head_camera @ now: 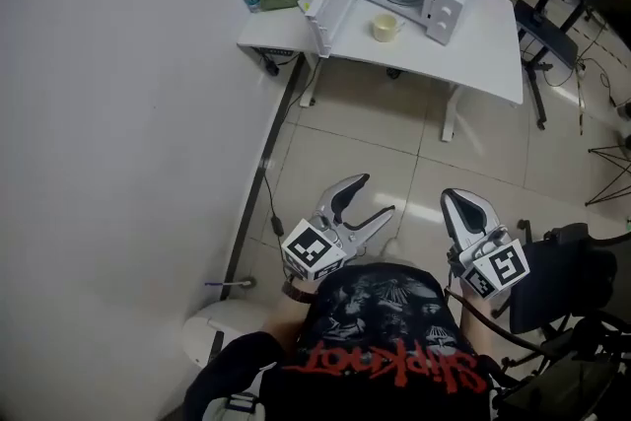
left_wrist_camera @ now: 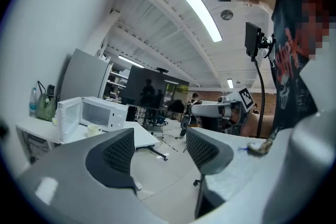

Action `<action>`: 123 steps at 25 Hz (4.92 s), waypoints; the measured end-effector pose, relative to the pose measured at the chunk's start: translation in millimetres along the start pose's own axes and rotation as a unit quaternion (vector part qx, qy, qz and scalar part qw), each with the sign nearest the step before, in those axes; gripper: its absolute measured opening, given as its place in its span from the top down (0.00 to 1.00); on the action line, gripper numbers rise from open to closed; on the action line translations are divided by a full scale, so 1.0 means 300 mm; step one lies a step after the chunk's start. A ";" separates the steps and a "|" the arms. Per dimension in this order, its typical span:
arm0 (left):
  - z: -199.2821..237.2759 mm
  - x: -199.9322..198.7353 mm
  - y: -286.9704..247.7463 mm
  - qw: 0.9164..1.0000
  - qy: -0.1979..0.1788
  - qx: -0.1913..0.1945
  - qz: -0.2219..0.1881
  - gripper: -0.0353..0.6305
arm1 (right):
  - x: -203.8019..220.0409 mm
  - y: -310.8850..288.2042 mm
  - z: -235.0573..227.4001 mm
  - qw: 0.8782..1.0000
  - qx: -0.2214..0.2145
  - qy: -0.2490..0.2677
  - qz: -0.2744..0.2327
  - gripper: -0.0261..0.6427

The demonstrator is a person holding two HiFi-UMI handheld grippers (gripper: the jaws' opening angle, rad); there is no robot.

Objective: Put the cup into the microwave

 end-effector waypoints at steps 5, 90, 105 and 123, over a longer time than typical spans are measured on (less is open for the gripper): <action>0.096 0.013 0.092 1.000 0.009 -0.018 0.004 0.50 | 0.008 -0.070 0.039 1.000 -0.002 -0.006 0.009 0.96; 1.361 -0.377 -0.669 0.995 -0.052 0.064 0.047 0.50 | -0.419 -1.158 -0.896 0.991 0.083 -0.068 0.078 0.96; 1.663 0.079 -1.014 0.953 0.061 -0.042 0.293 0.29 | -0.436 -1.259 -1.146 0.993 0.068 -0.064 0.073 0.96; 1.917 0.195 -1.454 0.949 0.009 -0.001 0.316 0.24 | -0.399 -1.040 -1.155 0.974 0.179 -0.110 0.088 0.96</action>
Point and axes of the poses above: the fingertips, and each gripper's own axes: y backward along the fingers, z to its left, x out of its underside, the point moved 8 cm from there along y, backward along the fingers, and after that the axes turned 14 degrees about z, right-handed, at the moved point
